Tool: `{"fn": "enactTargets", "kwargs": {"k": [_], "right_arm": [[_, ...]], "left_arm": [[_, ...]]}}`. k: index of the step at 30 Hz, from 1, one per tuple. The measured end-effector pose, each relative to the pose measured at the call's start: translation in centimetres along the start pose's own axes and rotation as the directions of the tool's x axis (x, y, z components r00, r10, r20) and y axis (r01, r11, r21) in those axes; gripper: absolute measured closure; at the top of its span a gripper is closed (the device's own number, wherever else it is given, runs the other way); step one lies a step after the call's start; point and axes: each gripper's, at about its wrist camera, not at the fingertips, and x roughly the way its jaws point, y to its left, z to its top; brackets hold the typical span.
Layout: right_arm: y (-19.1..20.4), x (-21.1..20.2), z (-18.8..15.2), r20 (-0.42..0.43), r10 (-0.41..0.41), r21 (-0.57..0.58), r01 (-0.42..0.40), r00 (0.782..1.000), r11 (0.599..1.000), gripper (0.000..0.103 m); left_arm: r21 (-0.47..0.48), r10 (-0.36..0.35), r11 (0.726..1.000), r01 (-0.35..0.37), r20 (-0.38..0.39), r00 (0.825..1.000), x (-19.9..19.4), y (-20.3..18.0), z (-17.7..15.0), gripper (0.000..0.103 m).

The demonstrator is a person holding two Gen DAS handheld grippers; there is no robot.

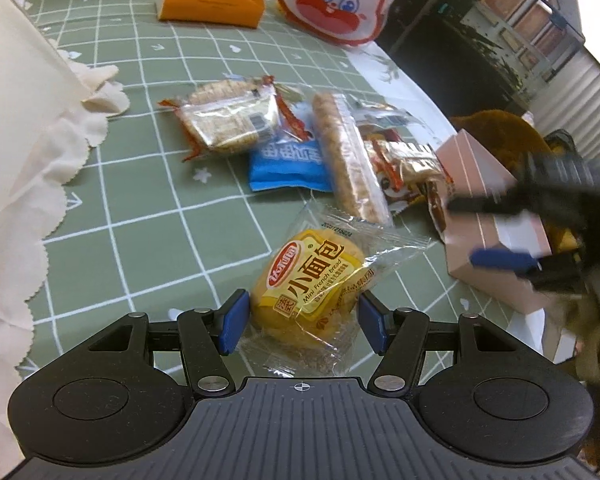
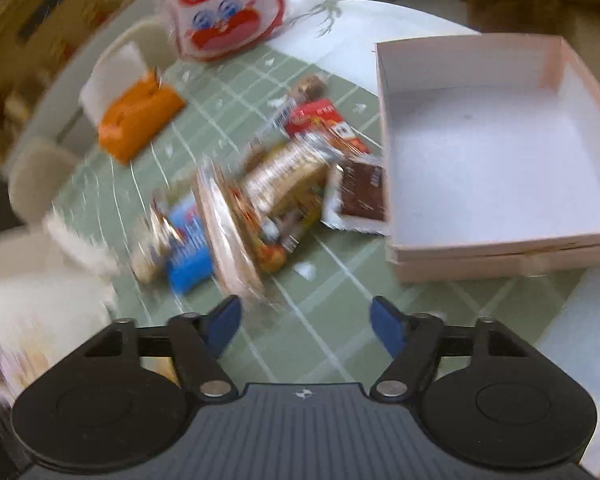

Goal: Organize snacks
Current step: 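Grasp the red-topped biscuit packet with the right tool and lift it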

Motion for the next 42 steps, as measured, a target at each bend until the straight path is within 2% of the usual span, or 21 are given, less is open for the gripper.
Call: {"fn": "enactTargets", "kwargs": {"k": [2,4,7,9,12,13,14,17,20,23,28,31,36,42], "right_arm": [[1.1,0.9,0.8,0.030,-0.007,0.088,0.005,1.000,0.996,0.036],[2.1,1.8,1.7,0.064,-0.054,0.158,0.044,0.996,0.987,0.036],[4.2,4.0,3.5,0.121,-0.172,0.140,0.155,0.978,0.978,0.039],[4.5,5.7,4.8,0.107,-0.231,0.163,0.212,0.967,0.964,0.042],[3.7,7.8,6.6,0.054,-0.261,0.228,0.243,0.964,0.943,0.046],[3.7,8.2,6.9,0.043,-0.272,0.234,0.255,0.961,0.938,0.054],[3.7,8.5,7.1,0.039,-0.284,0.225,0.269,0.958,0.937,0.065],[4.7,8.5,7.0,0.041,-0.267,0.138,0.259,0.963,0.956,0.068],[5.8,7.0,5.5,0.024,-0.211,0.035,0.210,0.977,0.977,0.068],[6.8,4.9,2.4,0.000,-0.162,-0.095,0.161,0.987,0.982,0.068],[5.1,1.1,-3.3,-0.009,-0.172,-0.221,0.165,0.985,0.961,0.068],[2.2,-0.2,-5.2,-0.018,-0.215,-0.219,0.206,0.976,0.954,0.068],[-3.1,-1.6,-7.7,-0.049,-0.258,-0.141,0.249,0.965,0.958,0.068],[-6.7,-2.8,-10.2,-0.050,-0.262,-0.071,0.258,0.964,0.963,0.068]], "left_arm": [[-0.008,0.004,1.000,-0.004,0.007,1.000,-0.5,0.4,0.0,0.038],[-0.015,0.009,1.000,-0.009,0.013,1.000,-1.0,0.9,-0.1,0.038],[-0.029,0.013,1.000,-0.012,0.024,1.000,-1.8,1.5,-0.5,0.038],[-0.030,0.019,0.999,-0.018,0.028,0.999,-2.2,1.8,-0.6,0.038],[-0.037,0.026,0.999,-0.025,0.030,0.999,-2.8,2.4,-0.7,0.038],[-0.043,0.026,0.999,-0.025,0.031,0.999,-2.9,2.7,-0.7,0.038],[-0.050,0.027,0.998,-0.025,0.032,0.999,-3.0,3.0,-0.7,0.038],[-0.069,0.030,0.997,-0.028,0.034,0.999,-3.3,3.9,-0.7,0.038],[-0.083,0.031,0.996,-0.029,0.031,0.999,-3.2,4.6,-0.6,0.038],[-0.078,0.024,0.997,-0.022,0.025,0.999,-3.0,4.5,-0.5,0.038],[-0.035,-0.006,0.999,0.006,0.010,1.000,-2.4,3.2,-0.5,0.038],[-0.001,-0.037,0.999,0.037,-0.007,0.999,-1.8,1.8,-0.8,0.038],[0.075,-0.084,0.993,0.089,-0.058,0.995,-0.7,-1.0,-2.0,0.038],[0.148,-0.112,0.981,0.126,-0.097,0.989,0.4,-4.1,-3.3,0.038]]}}
